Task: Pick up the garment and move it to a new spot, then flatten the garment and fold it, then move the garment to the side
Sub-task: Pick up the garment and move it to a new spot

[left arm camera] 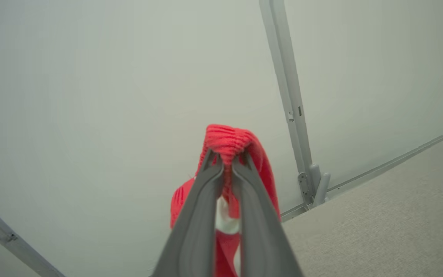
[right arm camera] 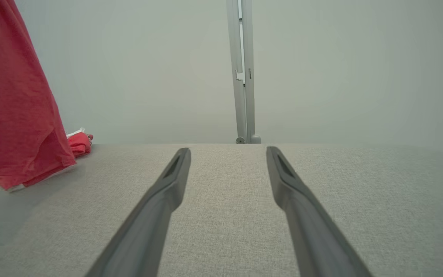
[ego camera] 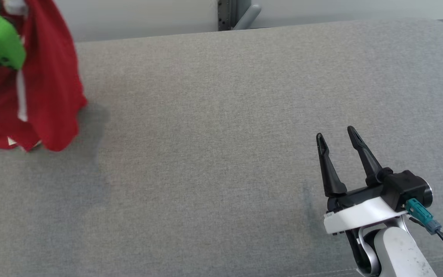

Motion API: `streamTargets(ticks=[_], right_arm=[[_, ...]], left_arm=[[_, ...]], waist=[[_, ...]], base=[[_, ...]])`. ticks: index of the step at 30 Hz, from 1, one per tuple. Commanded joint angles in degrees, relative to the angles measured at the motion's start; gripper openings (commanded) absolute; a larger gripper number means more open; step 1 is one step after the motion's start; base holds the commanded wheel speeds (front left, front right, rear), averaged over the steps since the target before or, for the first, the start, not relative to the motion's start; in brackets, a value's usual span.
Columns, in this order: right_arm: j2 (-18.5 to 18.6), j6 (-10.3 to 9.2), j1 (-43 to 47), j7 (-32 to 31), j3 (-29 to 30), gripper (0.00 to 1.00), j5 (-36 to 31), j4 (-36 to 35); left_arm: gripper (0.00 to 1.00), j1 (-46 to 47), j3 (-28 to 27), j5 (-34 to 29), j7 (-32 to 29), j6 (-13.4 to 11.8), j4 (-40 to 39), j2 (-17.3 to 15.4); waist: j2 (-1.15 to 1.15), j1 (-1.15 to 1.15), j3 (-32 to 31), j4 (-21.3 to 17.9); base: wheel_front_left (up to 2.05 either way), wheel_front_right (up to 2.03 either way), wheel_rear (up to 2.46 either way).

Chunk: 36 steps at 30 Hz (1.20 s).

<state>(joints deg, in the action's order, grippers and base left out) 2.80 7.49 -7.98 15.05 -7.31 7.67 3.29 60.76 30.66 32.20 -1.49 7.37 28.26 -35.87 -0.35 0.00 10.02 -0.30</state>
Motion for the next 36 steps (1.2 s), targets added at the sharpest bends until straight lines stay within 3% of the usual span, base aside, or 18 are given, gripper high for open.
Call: streamTargets(ticks=[1, 10, 15, 18, 23, 28, 36], right_arm=[[0.16, 0.00, 0.65, 0.17, 0.13, 1.00, 0.72, 0.03], [0.15, 0.00, -0.18, 0.17, 0.97, 1.00, 2.23, -0.19], [0.15, 0.00, -0.58, 0.17, 0.91, 1.00, 2.82, -0.18], [0.16, 0.00, -0.97, 0.17, 0.40, 1.00, 3.26, -0.17], [0.16, 0.00, -1.75, 0.17, 0.34, 1.00, 3.75, -0.40], [0.16, 0.00, -1.92, 0.17, 1.35, 1.00, 3.43, -0.45], [0.16, 0.00, -1.74, 0.17, 2.28, 1.00, 2.51, -0.36]], left_arm=[[0.00, 1.26, 0.45, 0.05, -0.41, -0.60, -1.31, 1.64], [0.00, 2.04, 4.32, 0.40, -0.57, -6.94, -7.92, 16.20], [0.00, -0.98, 6.30, 2.13, 2.98, -9.05, -7.14, 25.15], [0.00, -4.23, 7.34, 2.61, 5.94, -10.11, -4.13, 28.75], [0.00, -10.17, 8.98, 3.65, 9.86, -10.53, 4.04, 30.67], [0.00, -13.80, 7.16, 4.90, 13.67, -10.94, 13.17, 29.15], [0.00, -16.85, 3.45, 6.55, 16.30, -10.34, 21.46, 27.41]], waist=[[0.35, 0.00, -2.09, -2.44], [0.35, 0.00, -1.69, -4.84], [0.35, 0.00, -0.57, -5.25], [0.35, 0.00, 0.29, -5.65], [0.35, 0.00, 2.27, -6.28], [0.35, 0.00, 3.67, -6.16], [0.35, 0.00, 4.20, -5.15]], base=[[0.00, 0.00, 0.00], [0.00, 0.00, 0.00], [0.00, 0.00, 0.00], [0.00, 0.00, 0.00], [0.00, 0.00, 0.00], [0.00, 0.00, 0.00], [0.00, 0.00, 0.00]])
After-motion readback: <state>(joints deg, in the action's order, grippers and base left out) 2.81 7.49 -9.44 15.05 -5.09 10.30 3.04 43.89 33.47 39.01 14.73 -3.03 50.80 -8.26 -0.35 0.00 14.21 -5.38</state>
